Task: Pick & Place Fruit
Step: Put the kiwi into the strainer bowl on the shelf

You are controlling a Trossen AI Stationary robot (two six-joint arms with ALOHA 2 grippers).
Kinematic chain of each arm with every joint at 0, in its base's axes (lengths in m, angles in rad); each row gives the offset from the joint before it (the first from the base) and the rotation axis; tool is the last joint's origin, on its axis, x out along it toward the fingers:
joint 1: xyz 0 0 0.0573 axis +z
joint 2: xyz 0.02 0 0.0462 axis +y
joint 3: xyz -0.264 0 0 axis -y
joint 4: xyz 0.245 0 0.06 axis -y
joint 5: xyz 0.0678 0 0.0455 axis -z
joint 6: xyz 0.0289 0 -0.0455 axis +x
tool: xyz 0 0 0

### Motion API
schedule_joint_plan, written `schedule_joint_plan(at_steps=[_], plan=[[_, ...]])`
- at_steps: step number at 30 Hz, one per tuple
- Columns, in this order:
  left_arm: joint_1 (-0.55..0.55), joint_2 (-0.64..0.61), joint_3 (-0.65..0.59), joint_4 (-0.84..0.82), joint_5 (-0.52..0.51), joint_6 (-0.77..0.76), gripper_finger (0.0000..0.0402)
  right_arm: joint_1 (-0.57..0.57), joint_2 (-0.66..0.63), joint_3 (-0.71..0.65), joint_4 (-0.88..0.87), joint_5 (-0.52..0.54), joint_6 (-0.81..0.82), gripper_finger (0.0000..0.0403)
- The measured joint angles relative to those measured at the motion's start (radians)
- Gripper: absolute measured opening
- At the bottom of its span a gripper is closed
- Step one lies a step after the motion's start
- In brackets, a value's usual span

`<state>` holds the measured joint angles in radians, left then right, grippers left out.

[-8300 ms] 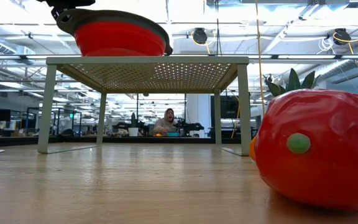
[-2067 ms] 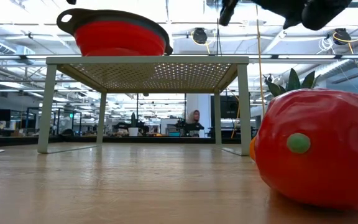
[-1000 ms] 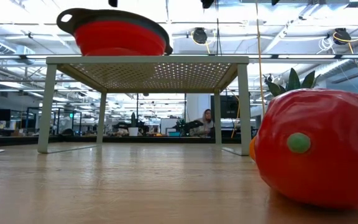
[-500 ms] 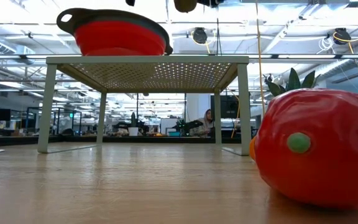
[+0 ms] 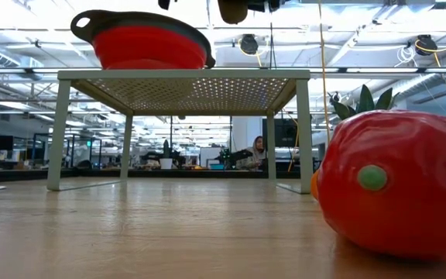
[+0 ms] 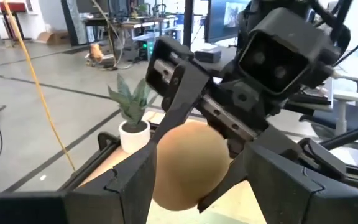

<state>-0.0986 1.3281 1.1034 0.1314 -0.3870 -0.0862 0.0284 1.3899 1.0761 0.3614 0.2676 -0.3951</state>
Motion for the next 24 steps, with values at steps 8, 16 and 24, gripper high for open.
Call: schedule_joint_plan(at_steps=[8, 16, 24], plan=[[0.000, 0.011, -0.001, -0.003, -0.011, -0.057, 0.0242, 0.013, 0.064, -0.002, 0.074, 0.026, -0.121, 0.0199], [0.000, 0.009, -0.001, -0.038, -0.068, -0.072, 0.0241, 0.063, 0.139, -0.002, 0.207, 0.183, -0.328, 0.0199], [0.000, 0.009, -0.001, -0.051, -0.073, -0.071, 0.0241, 0.065, 0.138, -0.001, 0.269, 0.282, -0.335, 0.0199]])
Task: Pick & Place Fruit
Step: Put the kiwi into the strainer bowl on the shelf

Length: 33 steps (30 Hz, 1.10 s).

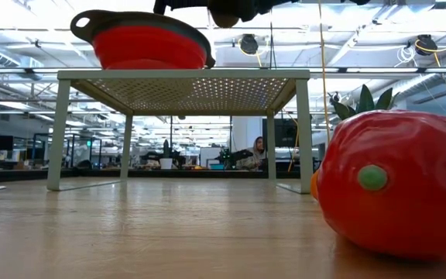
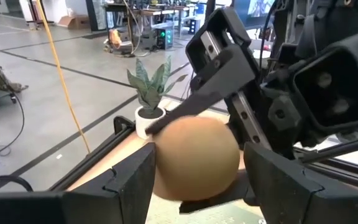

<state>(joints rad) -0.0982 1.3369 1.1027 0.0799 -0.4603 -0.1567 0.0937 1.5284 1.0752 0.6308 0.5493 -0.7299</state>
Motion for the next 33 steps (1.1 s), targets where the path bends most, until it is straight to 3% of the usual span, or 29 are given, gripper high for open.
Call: schedule_joint_plan(at_steps=[15, 25, 33], plan=[[0.020, 0.000, -0.001, -0.004, 0.020, -0.004, 0.0240, 0.005, 0.000, 0.000, 0.007, -0.037, -0.002, 0.0199], [0.033, 0.000, -0.001, -0.018, 0.031, -0.028, 0.0134, 0.005, 0.000, 0.000, -0.011, -0.038, 0.007, 0.0204], [0.034, 0.001, -0.002, -0.024, -0.006, -0.005, 0.0136, 0.006, 0.000, 0.002, -0.031, -0.005, 0.090, 0.0246]])
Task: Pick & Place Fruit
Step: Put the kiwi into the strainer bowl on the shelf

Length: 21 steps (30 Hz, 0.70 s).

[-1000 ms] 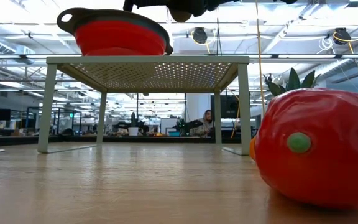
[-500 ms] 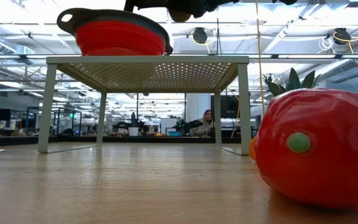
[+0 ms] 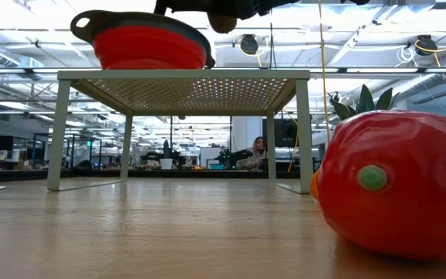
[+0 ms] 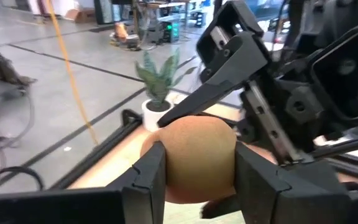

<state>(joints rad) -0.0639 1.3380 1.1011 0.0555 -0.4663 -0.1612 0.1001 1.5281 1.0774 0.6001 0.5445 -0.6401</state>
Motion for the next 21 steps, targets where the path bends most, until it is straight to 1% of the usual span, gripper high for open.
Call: schedule_joint_plan(at_steps=[5, 10, 12, 14, 16, 18, 21], plan=[[0.000, -0.004, -0.001, -0.002, -0.049, 0.070, 0.0143, 0.000, -0.001, 0.000, -0.005, 0.013, 0.048, 0.0270], [0.002, -0.028, -0.001, -0.001, -0.150, 0.144, 0.0145, 0.001, -0.001, 0.000, -0.032, 0.130, 0.050, 0.0294], [0.002, -0.048, 0.000, 0.002, -0.197, 0.171, 0.0145, 0.001, -0.001, 0.000, -0.054, 0.164, 0.050, 0.0300], [0.002, -0.070, 0.000, -0.031, -0.231, 0.186, 0.0146, 0.001, -0.001, 0.000, -0.072, 0.185, 0.053, 0.0304], [0.002, -0.091, 0.000, -0.055, -0.248, 0.176, 0.0146, 0.001, -0.001, 0.000, -0.099, 0.188, 0.053, 0.0306], [0.001, -0.126, 0.000, -0.120, -0.266, 0.142, 0.0146, 0.001, -0.001, 0.000, -0.120, 0.188, 0.053, 0.0304], [0.001, -0.165, 0.000, -0.213, -0.271, 0.033, 0.0146, 0.001, -0.001, 0.000, -0.137, 0.189, 0.088, 0.0294]])
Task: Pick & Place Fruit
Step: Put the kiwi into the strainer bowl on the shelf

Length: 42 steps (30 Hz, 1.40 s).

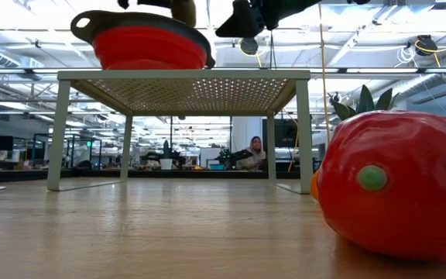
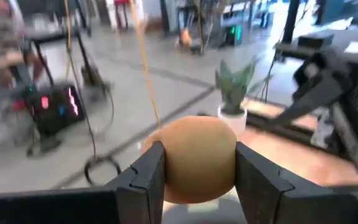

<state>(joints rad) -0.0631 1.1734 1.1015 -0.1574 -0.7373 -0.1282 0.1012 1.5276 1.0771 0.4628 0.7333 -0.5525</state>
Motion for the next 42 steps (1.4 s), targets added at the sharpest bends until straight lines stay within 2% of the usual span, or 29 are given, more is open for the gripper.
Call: schedule_joint_plan(at_steps=[7, 13, 20, 29, 31, 37, 42], plan=[[0.000, -0.066, 0.000, -0.247, 0.069, -0.304, 0.0147, 0.000, 0.000, -0.001, -0.007, -0.001, 0.131, 0.0252], [-0.001, -0.071, 0.000, -0.344, 0.174, -0.423, 0.0147, 0.000, -0.025, -0.003, -0.096, -0.008, 0.229, 0.0202], [-0.001, -0.071, 0.000, -0.393, 0.246, -0.481, 0.0147, -0.004, -0.117, -0.003, -0.246, -0.155, 0.403, 0.0128], [-0.001, -0.071, 0.000, -0.452, 0.326, -0.562, 0.0147, -0.004, -0.223, -0.003, -0.380, -0.410, 0.447, 0.0013], [-0.001, -0.071, 0.000, -0.455, 0.337, -0.578, 0.0147, -0.004, -0.238, -0.003, -0.388, -0.473, 0.454, 0.0005], [-0.001, -0.070, 0.000, -0.455, 0.347, -0.634, 0.0147, -0.024, -0.280, -0.007, -0.460, -0.654, 0.526, 0.0012], [0.001, -0.070, 0.000, -0.457, 0.339, -0.665, 0.0147, -0.029, -0.307, -0.068, -0.444, -0.684, 0.575, 0.0002]])
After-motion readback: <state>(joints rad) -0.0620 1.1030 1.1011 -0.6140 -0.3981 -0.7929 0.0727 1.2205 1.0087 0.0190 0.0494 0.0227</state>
